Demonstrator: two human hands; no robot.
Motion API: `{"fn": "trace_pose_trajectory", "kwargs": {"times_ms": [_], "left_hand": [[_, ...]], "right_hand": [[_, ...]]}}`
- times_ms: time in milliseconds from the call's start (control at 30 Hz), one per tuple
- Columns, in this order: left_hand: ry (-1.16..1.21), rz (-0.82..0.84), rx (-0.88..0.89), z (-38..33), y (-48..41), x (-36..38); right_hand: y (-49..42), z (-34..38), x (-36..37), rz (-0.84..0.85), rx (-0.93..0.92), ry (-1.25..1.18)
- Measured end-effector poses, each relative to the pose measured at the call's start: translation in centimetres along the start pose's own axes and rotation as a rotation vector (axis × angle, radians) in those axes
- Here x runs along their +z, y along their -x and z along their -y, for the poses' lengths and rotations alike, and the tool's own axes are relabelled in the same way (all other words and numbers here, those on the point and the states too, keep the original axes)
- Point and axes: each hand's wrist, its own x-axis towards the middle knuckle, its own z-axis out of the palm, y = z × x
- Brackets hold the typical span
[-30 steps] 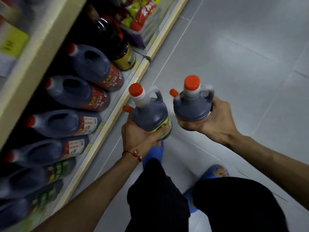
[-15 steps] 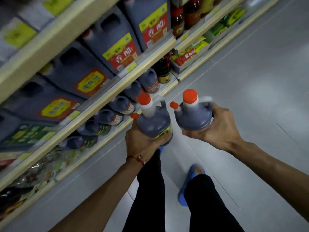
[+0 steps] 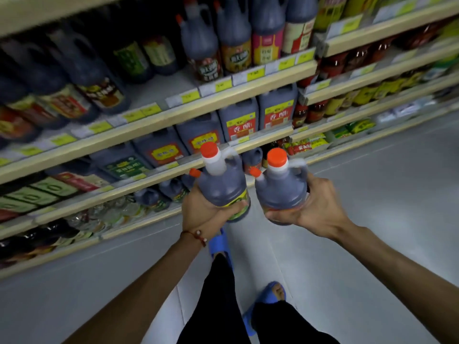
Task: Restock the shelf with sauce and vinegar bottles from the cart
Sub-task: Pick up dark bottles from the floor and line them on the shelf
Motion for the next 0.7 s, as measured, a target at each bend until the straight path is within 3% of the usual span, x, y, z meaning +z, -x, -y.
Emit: {"fn": "trace_pose_trajectory", "kwargs": {"times_ms": [200, 533, 700], "left_hand": [[-0.002, -0.120, 0.024, -3.1, -2.4, -5.4], [0.074, -0.145, 0.111, -5.7, -11.7, -12.6], [-0.088, -0.179, 0.217, -5.0, -16.9, -16.0]], "right_hand": [[-2.6, 5.6, 0.0, -0.074, -0.020, -0.133], [-10.2, 13.1, 3.4, -0.178, -0.043, -0.195], [-14.1, 16.0, 5.6, -0.203, -0.060, -0.138]]}}
